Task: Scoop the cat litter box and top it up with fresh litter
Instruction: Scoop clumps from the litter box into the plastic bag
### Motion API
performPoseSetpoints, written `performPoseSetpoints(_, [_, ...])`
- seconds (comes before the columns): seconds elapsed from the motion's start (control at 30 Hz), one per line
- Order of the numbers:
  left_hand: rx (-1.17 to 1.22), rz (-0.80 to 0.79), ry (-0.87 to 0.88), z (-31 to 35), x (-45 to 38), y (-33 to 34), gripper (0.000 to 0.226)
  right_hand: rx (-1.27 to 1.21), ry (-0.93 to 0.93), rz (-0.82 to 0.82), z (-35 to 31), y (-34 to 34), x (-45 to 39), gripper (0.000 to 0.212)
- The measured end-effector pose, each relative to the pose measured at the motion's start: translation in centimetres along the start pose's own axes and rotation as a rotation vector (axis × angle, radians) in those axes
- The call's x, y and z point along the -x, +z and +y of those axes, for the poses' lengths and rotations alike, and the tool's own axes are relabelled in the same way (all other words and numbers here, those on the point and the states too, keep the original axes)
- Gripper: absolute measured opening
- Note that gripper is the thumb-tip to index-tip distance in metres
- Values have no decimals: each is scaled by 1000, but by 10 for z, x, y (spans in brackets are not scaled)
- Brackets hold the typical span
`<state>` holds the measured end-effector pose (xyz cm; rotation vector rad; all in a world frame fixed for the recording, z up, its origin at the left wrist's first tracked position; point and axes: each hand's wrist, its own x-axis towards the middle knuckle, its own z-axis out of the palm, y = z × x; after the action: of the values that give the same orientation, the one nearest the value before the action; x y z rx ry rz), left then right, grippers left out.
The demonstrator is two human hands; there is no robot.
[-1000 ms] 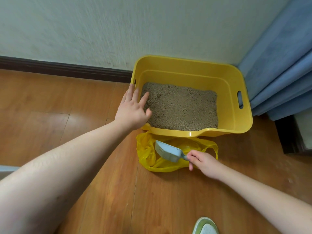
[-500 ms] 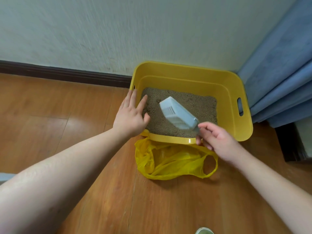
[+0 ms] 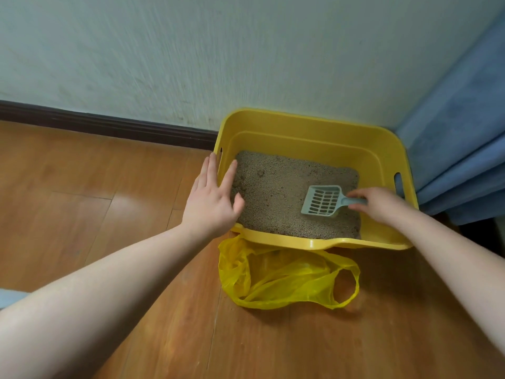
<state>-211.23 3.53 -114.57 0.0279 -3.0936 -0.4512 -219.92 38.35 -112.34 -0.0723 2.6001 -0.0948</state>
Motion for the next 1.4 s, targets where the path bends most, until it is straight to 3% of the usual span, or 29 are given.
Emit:
performPoseSetpoints(0.23, [8, -12, 13, 0, -3, -2, 78, -225, -35, 2, -22, 15, -50, 35])
performPoseSetpoints(0.53, [11, -50, -28, 2, -4, -4, 82, -148, -233, -7, -70, 8, -93, 33])
performPoseSetpoints(1.07, [-17, -46, -48, 4, -5, -4, 83, -213, -394, -120, -112, 29, -107, 37])
performPoseSetpoints(1.4, [-25, -65, -53, 3, -5, -4, 82, -509, -309, -246, -110, 54, -94, 37])
